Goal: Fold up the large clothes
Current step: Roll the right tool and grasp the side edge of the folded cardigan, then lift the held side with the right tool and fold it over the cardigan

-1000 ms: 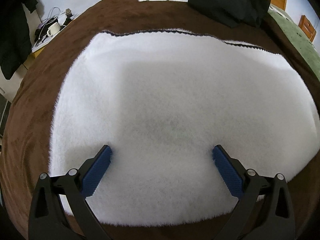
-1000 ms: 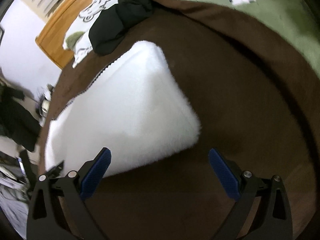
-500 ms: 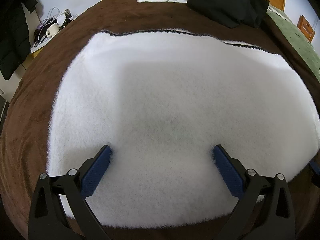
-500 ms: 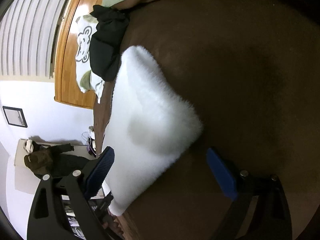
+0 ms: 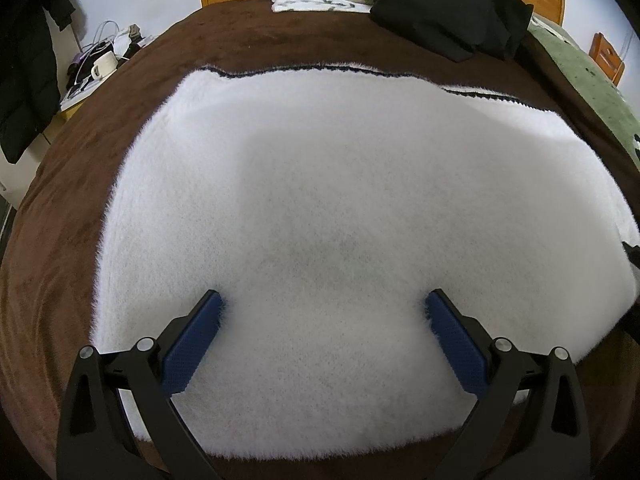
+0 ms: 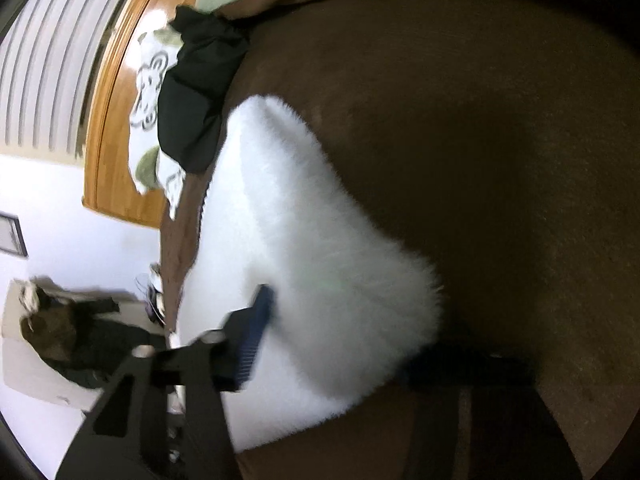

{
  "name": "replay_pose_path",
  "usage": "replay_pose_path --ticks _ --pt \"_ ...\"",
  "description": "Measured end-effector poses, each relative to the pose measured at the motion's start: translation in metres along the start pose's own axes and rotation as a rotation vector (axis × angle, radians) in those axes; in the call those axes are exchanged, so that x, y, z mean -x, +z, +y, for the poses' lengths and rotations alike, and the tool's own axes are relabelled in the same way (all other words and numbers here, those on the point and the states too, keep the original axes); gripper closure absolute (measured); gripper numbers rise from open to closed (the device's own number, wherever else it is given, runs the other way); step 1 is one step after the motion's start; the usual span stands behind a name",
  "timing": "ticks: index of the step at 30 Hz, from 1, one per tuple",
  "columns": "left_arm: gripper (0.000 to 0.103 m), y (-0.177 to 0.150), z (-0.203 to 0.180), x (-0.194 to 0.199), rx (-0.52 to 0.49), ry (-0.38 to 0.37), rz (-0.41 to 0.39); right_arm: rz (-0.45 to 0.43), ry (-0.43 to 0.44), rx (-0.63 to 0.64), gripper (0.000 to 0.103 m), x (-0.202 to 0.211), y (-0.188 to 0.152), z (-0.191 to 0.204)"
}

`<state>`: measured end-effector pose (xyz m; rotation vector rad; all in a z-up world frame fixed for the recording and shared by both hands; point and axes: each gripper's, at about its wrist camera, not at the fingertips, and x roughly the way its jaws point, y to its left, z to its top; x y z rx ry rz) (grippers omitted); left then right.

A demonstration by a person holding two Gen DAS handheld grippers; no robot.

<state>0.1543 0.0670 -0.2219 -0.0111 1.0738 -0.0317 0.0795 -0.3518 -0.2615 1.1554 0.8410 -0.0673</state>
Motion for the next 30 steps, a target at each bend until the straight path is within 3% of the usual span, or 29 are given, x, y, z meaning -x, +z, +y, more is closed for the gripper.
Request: replay_pose_path --ticks 6,9,16,24,26,30 --pt "0.005 -0.001 0.001 0.0 0.001 -0.002 -0.008 -0.042 0.062 0.01 0.082 0.01 -0.004 0.005" --pt "0.005 0.001 0.001 0.0 0.001 0.003 -0.007 -0.063 0.145 -0.023 0.088 0.021 -0.001 0.013" --pt "0.006 0.005 -0.005 0.004 0.003 0.024 0.028 -0.074 0.19 0.039 0.091 0.055 0.001 0.039" --pt "0.007 -0.017 -0.037 0.023 -0.044 -0.043 0.103 -0.119 0.101 -0.005 0.091 0.092 0.004 0.019" --pt "0.007 -0.023 -0.049 0.033 -0.053 -0.049 0.105 -0.118 0.059 -0.015 0.091 0.098 0.004 0.005" --pt "0.007 -0.025 -0.071 0.05 -0.075 -0.104 0.065 -0.117 0.069 -0.012 0.091 0.094 0.001 -0.002"
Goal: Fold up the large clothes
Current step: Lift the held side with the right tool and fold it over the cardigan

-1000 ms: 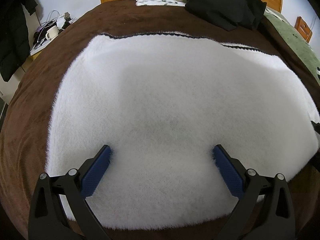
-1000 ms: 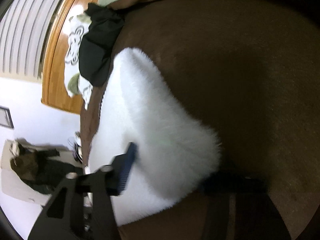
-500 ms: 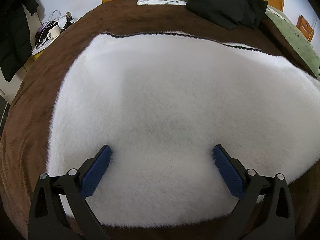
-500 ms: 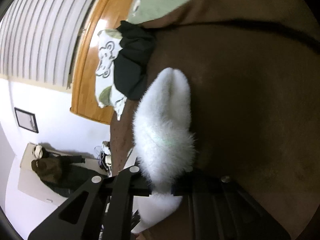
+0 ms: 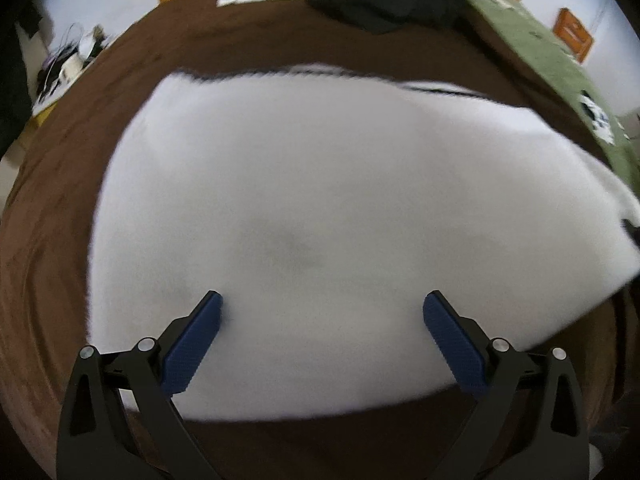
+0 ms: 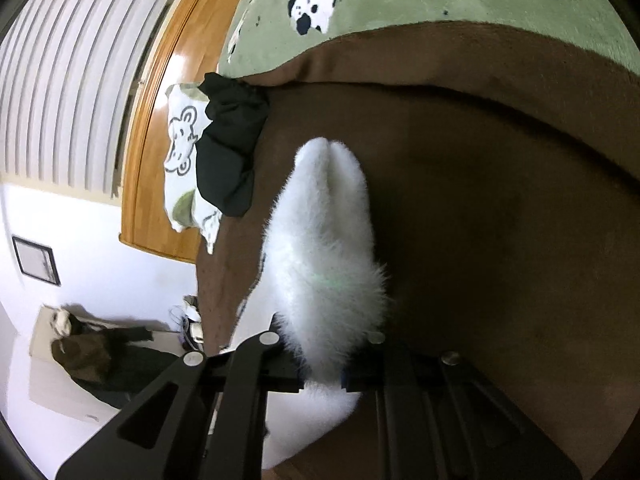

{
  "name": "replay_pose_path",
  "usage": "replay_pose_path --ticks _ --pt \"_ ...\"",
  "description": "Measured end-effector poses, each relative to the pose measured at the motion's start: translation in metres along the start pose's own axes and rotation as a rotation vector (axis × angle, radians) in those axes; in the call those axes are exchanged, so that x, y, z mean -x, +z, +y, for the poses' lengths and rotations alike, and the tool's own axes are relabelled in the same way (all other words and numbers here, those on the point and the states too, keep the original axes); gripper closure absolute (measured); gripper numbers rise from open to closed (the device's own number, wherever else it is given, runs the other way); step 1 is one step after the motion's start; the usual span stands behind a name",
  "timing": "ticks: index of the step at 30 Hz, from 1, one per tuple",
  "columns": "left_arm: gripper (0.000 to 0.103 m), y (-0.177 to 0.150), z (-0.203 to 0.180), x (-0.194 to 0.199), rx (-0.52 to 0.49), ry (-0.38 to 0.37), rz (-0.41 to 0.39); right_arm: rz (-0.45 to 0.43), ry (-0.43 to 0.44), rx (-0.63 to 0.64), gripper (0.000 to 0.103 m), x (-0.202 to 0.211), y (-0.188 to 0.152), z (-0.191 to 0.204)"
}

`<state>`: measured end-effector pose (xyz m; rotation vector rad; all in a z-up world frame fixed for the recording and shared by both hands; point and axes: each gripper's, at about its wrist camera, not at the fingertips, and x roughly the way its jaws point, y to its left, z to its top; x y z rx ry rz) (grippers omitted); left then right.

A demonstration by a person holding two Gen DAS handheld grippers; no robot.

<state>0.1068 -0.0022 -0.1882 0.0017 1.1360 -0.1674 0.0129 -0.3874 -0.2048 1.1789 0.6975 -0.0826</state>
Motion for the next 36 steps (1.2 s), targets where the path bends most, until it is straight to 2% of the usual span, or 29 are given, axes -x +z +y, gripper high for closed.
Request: replay_pose_path --ticks 3,8,12,21,28,32,36 --pt "0.007 0.005 -0.019 -0.005 -0.051 0.016 0.005 0.005 0.004 0.029 0.091 -0.002 0.002 0.005" --pt "0.006 0.002 -0.022 -0.026 -0.05 0.008 0.02 0.028 -0.009 0.049 0.091 0.0 0.002 0.0" --pt "0.005 0.004 -0.02 -0.032 -0.069 0.006 0.03 0.031 -0.005 0.119 0.091 0.003 -0.001 0.015" --pt "0.006 0.003 -0.025 -0.037 -0.082 0.025 0.033 0.053 0.062 0.369 0.091 0.013 -0.026 0.103" --pt "0.006 0.004 -0.02 -0.035 -0.094 0.019 0.03 0.127 0.084 0.659 0.091 -0.003 -0.076 0.183" --pt "0.007 0.001 -0.017 -0.035 -0.099 0.016 0.014 0.2 0.075 0.767 0.091 -0.021 -0.108 0.212" --pt "0.007 -0.001 -0.018 -0.034 -0.108 0.02 0.013 0.244 0.063 0.774 0.091 -0.035 -0.124 0.219"
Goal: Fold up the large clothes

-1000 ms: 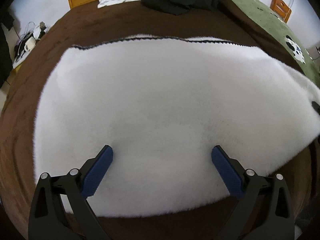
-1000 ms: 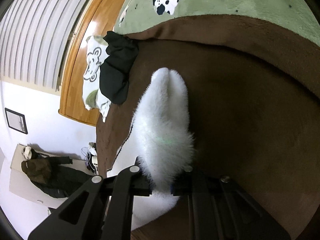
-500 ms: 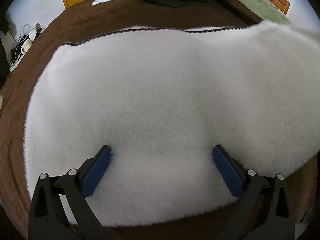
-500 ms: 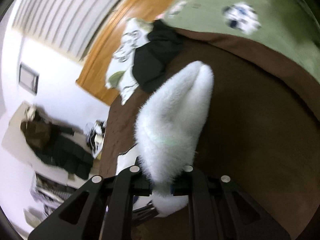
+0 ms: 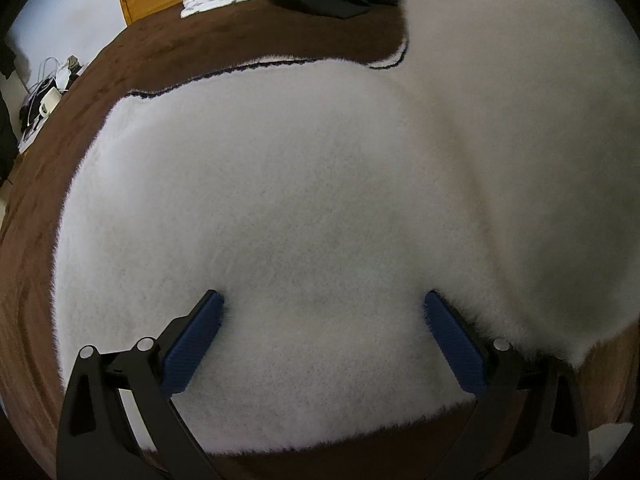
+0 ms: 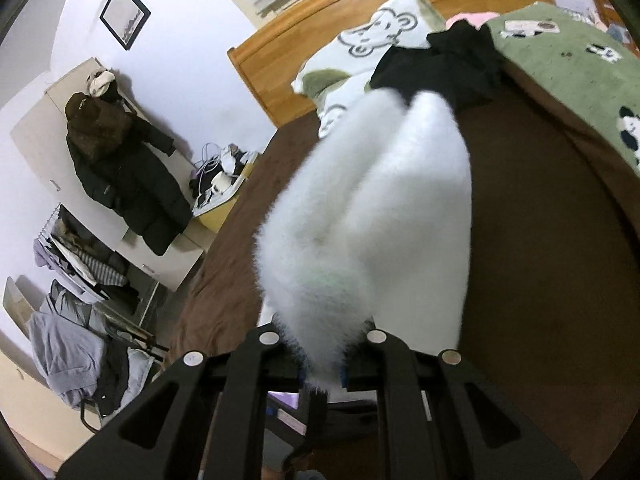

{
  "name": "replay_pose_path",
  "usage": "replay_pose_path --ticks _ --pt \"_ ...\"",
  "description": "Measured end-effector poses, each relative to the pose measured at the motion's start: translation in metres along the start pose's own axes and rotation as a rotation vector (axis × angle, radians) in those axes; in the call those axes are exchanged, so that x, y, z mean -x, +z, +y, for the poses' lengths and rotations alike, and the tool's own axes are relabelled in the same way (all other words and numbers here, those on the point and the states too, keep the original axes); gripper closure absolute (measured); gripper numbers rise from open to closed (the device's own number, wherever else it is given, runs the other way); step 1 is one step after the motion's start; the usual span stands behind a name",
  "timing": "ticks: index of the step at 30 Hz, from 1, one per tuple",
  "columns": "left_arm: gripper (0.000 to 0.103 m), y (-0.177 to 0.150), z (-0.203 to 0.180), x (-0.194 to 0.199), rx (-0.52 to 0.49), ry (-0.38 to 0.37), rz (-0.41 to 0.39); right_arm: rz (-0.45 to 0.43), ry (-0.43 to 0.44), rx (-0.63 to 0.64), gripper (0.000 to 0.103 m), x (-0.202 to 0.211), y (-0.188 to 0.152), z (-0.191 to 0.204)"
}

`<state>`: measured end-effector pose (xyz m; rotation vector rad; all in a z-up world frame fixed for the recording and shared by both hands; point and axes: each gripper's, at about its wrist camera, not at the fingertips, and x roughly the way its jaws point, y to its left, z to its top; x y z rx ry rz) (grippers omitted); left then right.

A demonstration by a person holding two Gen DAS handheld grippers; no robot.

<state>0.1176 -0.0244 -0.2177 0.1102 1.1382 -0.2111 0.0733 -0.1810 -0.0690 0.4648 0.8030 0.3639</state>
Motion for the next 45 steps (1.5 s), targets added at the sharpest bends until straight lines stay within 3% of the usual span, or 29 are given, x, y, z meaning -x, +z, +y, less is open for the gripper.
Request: replay_pose_path --ticks 9,15,19,21,24,29,36,45 --pt "0.009 -0.004 0.01 0.019 0.001 -0.038 -0.036 0.024 -0.016 -0.001 0.091 -0.016 -0.001 0.014" --pt "0.009 -0.013 0.059 0.057 0.06 -0.006 -0.085 0.033 -0.001 0.002 0.091 -0.029 0.0 0.03" --pt "0.009 -0.028 0.101 0.048 0.087 0.066 -0.037 0.051 0.027 0.021 0.091 -0.045 -0.002 0.048" --pt "0.006 -0.035 0.12 0.027 0.122 0.02 0.028 0.065 0.037 0.035 0.091 -0.056 -0.004 0.06" --pt "0.006 -0.038 0.135 0.015 0.177 -0.069 0.021 0.099 0.05 0.058 0.091 -0.076 -0.011 0.074" --pt "0.006 -0.039 0.139 0.013 0.209 -0.095 0.011 0.16 0.063 0.07 0.091 -0.109 -0.024 0.091" --pt "0.008 -0.052 0.156 0.054 0.241 -0.055 -0.041 0.232 0.052 0.136 0.091 -0.135 -0.039 0.105" --pt "0.008 -0.116 0.193 0.083 0.276 0.078 0.037 0.388 0.024 0.223 0.089 -0.175 -0.079 0.107"
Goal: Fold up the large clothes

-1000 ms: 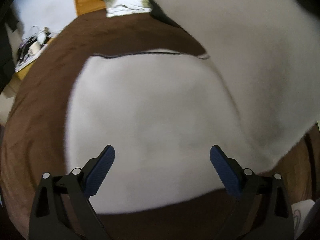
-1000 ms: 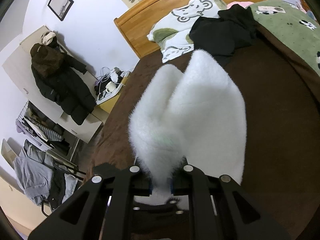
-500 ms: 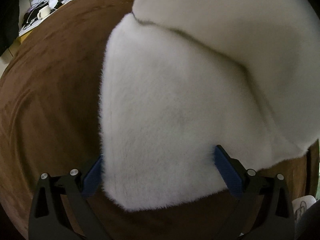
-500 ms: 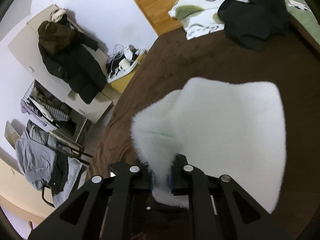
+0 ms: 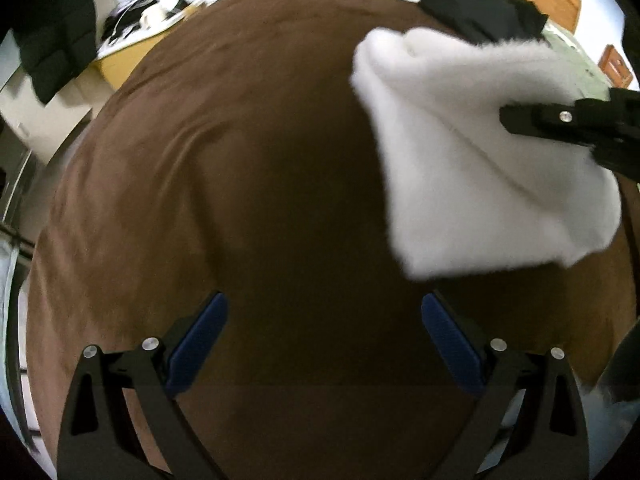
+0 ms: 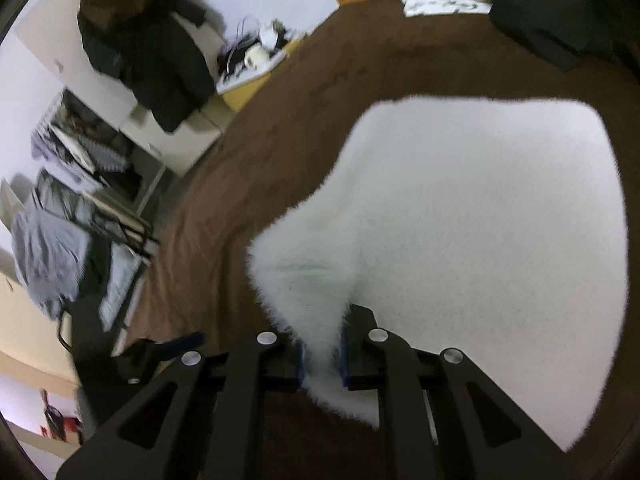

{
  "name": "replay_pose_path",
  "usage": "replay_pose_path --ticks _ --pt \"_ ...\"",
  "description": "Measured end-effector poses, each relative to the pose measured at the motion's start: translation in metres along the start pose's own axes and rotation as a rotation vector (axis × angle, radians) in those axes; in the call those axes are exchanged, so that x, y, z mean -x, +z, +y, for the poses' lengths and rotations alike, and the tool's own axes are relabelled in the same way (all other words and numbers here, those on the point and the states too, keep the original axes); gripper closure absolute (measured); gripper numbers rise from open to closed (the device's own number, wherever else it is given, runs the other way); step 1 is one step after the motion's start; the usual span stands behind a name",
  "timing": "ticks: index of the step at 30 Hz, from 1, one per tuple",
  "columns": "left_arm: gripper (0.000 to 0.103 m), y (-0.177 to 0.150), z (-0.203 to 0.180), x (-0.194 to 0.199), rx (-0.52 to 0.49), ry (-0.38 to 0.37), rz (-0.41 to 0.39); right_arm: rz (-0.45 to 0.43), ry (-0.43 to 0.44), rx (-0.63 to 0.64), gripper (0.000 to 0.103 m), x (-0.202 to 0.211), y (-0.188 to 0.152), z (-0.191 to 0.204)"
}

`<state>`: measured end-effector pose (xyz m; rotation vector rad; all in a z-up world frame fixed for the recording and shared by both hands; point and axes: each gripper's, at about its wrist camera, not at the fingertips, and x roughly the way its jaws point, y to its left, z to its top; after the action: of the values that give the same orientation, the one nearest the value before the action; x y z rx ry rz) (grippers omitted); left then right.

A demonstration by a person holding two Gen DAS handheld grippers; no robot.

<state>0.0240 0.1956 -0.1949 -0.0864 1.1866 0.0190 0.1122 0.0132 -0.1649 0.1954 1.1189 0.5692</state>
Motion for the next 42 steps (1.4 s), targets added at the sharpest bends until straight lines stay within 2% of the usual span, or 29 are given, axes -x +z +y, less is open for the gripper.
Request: replay_pose_path --ticks 4,7,11,13,14,15,16,21,24,27,28,31,33,35,37,39,42 --pt "0.008 -0.028 0.017 0.005 0.091 -0.009 0.013 0.07 -0.046 0.048 0.089 -0.027 -0.012 0.003" --pt "0.008 -0.045 0.015 0.007 0.136 -0.015 0.02 0.078 -0.049 0.057 0.089 -0.03 -0.015 0.0" --pt "0.008 -0.044 0.023 0.01 0.154 -0.029 -0.009 0.099 -0.031 0.068 0.08 -0.026 -0.013 -0.002" --pt "0.008 -0.041 0.028 0.018 0.144 -0.035 -0.041 0.105 -0.007 0.067 0.061 -0.019 -0.012 -0.002" --pt "0.008 -0.039 0.029 0.023 0.141 -0.037 -0.06 0.096 0.023 0.065 0.039 -0.012 -0.012 -0.002" --pt "0.008 -0.036 0.03 0.03 0.136 -0.041 -0.086 0.088 0.043 0.069 0.025 -0.006 -0.012 -0.001" --pt "0.008 -0.032 0.03 0.04 0.128 -0.052 -0.125 0.062 0.046 0.09 0.024 0.006 -0.015 0.004" --pt "0.008 -0.006 0.015 0.06 0.045 -0.112 -0.18 0.012 -0.017 0.149 0.024 0.048 -0.032 -0.004" --pt "0.008 0.015 -0.008 0.069 -0.028 -0.196 -0.198 -0.006 -0.063 0.132 0.024 0.068 -0.037 -0.022" --pt "0.009 0.038 -0.038 0.071 -0.1 -0.318 -0.205 -0.036 -0.087 0.075 0.024 0.089 -0.044 -0.048" --pt "0.01 0.048 -0.049 0.071 -0.127 -0.372 -0.199 -0.043 -0.089 0.057 0.024 0.094 -0.046 -0.054" --pt "0.023 0.073 -0.076 0.062 -0.198 -0.448 -0.147 -0.068 -0.089 0.003 0.023 0.104 -0.053 -0.072" --pt "0.034 0.087 -0.088 0.047 -0.225 -0.456 -0.109 -0.08 -0.08 -0.032 0.023 0.106 -0.057 -0.079" --pt "0.042 0.101 -0.096 0.023 -0.227 -0.453 -0.039 -0.087 -0.076 -0.055 0.023 0.108 -0.058 -0.087" --pt "0.045 0.112 -0.096 0.003 -0.206 -0.432 0.0 -0.095 -0.072 -0.068 0.023 0.11 -0.06 -0.094" --pt "0.047 0.118 -0.093 -0.004 -0.183 -0.425 0.005 -0.104 -0.066 -0.075 0.023 0.114 -0.06 -0.099" --pt "0.046 0.127 -0.09 -0.001 -0.146 -0.405 -0.036 -0.113 -0.059 -0.084 0.023 0.117 -0.062 -0.106"
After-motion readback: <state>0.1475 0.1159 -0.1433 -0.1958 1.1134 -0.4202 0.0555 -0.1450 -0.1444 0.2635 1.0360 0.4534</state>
